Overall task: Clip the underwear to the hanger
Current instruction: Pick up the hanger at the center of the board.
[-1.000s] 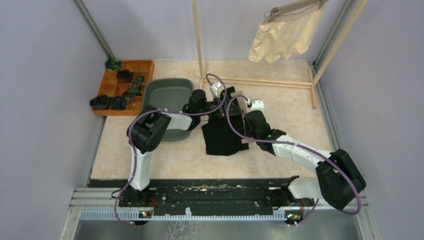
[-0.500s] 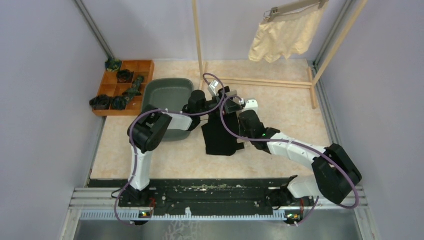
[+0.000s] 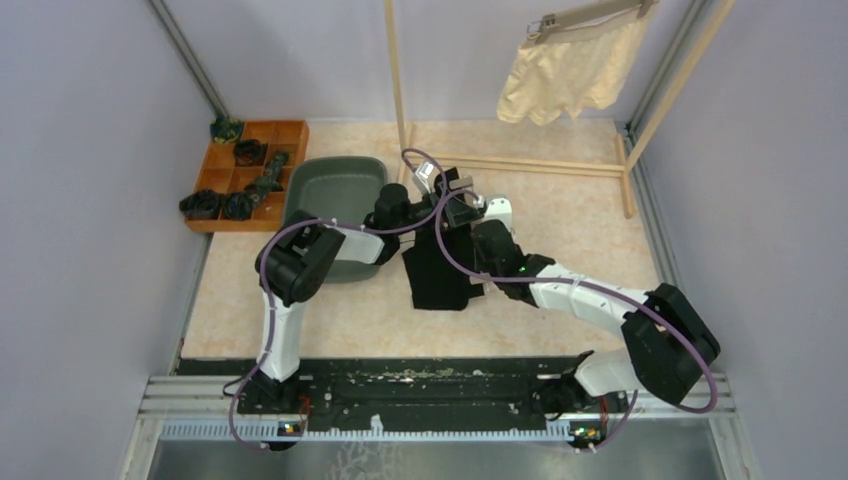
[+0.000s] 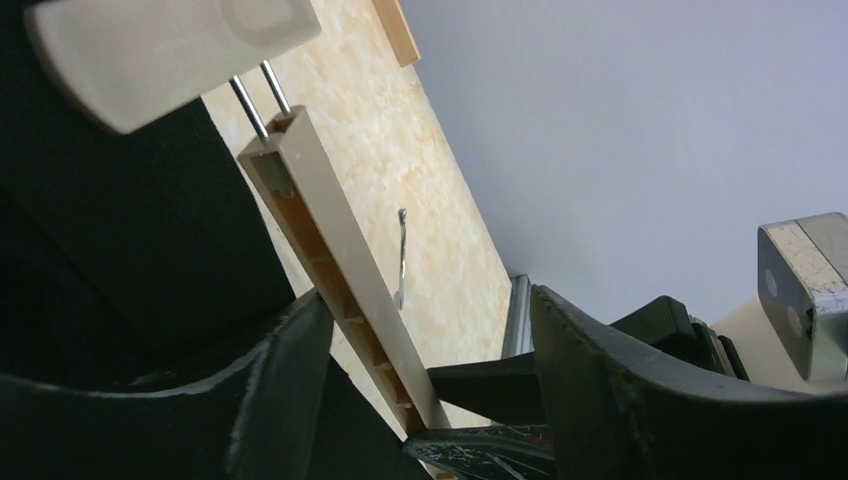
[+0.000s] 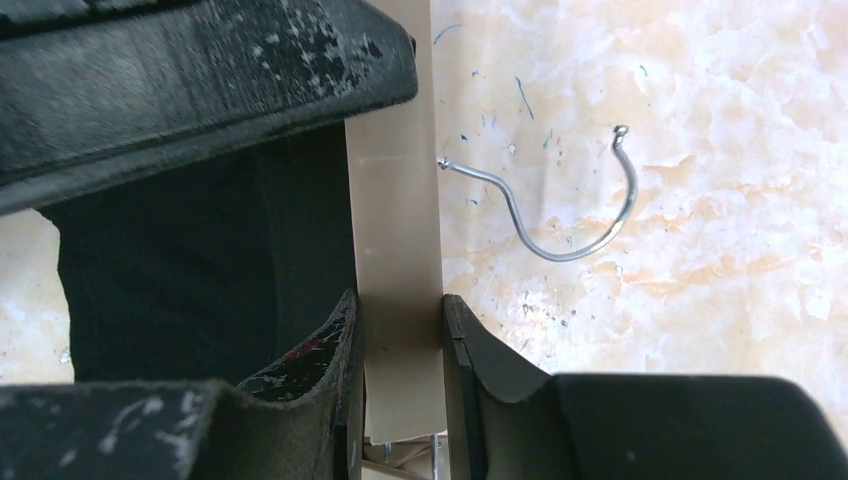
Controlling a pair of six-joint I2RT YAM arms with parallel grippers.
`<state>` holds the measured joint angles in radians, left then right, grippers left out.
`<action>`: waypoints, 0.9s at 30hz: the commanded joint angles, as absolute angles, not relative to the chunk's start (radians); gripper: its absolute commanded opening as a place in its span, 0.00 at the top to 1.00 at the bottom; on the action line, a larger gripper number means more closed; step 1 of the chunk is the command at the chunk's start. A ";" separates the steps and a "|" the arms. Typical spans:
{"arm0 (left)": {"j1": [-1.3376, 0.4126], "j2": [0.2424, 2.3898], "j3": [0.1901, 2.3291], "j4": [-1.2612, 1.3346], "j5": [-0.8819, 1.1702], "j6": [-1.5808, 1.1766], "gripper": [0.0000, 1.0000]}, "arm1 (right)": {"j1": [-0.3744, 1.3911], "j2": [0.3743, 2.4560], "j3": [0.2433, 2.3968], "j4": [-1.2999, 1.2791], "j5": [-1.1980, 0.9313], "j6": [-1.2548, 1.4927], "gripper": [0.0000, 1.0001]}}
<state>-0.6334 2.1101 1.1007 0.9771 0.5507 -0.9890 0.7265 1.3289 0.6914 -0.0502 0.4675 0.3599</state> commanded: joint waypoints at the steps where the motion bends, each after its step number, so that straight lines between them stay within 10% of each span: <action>1: -0.641 2.130 1.095 1.053 0.557 -1.008 0.30 | 0.750 1.332 0.754 0.007 0.513 0.367 1.00; 16: -0.640 2.163 1.089 1.137 0.590 -1.049 0.97 | 0.756 1.316 0.749 0.002 0.546 0.366 0.98; 27: -0.599 2.172 1.048 1.293 0.651 -1.119 1.00 | 0.652 1.153 0.696 0.006 0.431 0.338 0.69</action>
